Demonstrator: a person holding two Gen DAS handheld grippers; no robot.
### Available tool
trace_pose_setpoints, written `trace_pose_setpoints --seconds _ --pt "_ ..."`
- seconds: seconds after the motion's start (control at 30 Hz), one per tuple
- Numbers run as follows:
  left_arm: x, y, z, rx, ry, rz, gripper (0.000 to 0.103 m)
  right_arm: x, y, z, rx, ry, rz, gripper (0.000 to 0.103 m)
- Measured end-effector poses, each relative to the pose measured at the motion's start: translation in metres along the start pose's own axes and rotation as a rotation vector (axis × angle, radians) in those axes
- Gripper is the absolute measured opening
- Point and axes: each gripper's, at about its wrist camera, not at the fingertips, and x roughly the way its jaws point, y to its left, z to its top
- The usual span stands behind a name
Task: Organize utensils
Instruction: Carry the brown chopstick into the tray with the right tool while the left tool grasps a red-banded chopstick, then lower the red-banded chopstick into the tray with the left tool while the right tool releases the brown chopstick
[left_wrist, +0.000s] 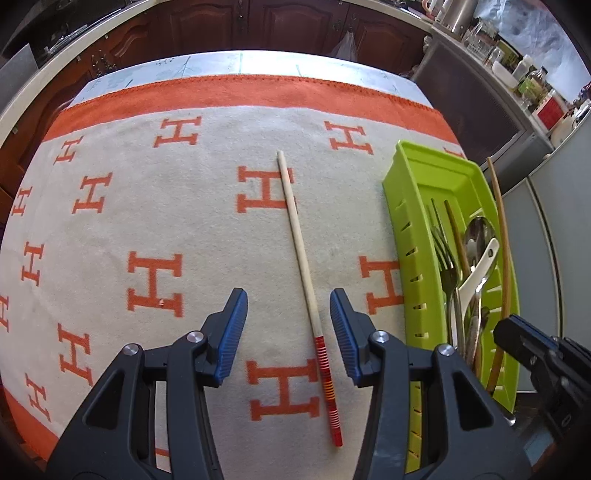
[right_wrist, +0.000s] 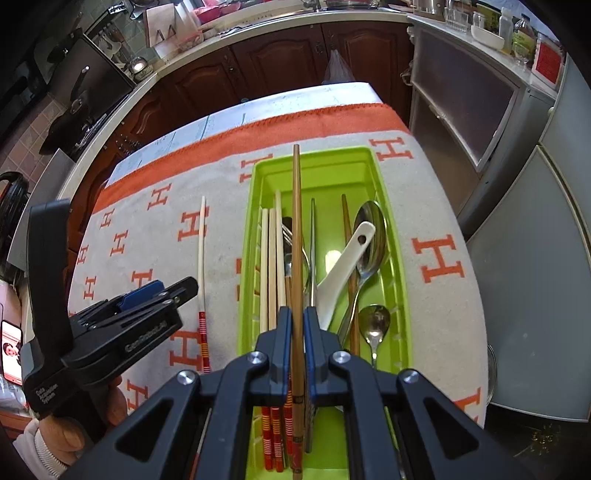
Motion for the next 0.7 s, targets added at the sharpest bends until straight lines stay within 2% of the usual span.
trace_pose_setpoints --seconds 0.07,0.13,0.27,0.33,0.53,0.7 --pt "0.006 -0.004 -0.002 -0.001 0.012 0.016 0.038 0.004 -0.001 -0.001 0.006 0.015 0.025 0.007" --pt "0.015 -0.006 -0.005 0.001 0.036 0.025 0.027 0.007 -0.002 -0.001 0.018 0.026 0.059 0.007" --pt "0.017 -0.011 -0.008 0.02 0.005 0.063 0.017 0.01 -0.008 -0.002 0.057 0.029 0.097 0.007" --pt "0.018 -0.011 -0.008 0.016 0.001 0.073 0.003 0.01 -0.012 -0.003 0.073 0.029 0.11 0.007" --pt "0.015 -0.003 -0.008 0.003 0.011 0.033 0.003 0.009 -0.025 -0.005 0.13 0.018 0.135 0.007" --pt "-0.007 0.005 -0.014 -0.008 0.02 -0.039 0.003 0.006 -0.029 -0.01 0.144 0.007 0.144 0.007"
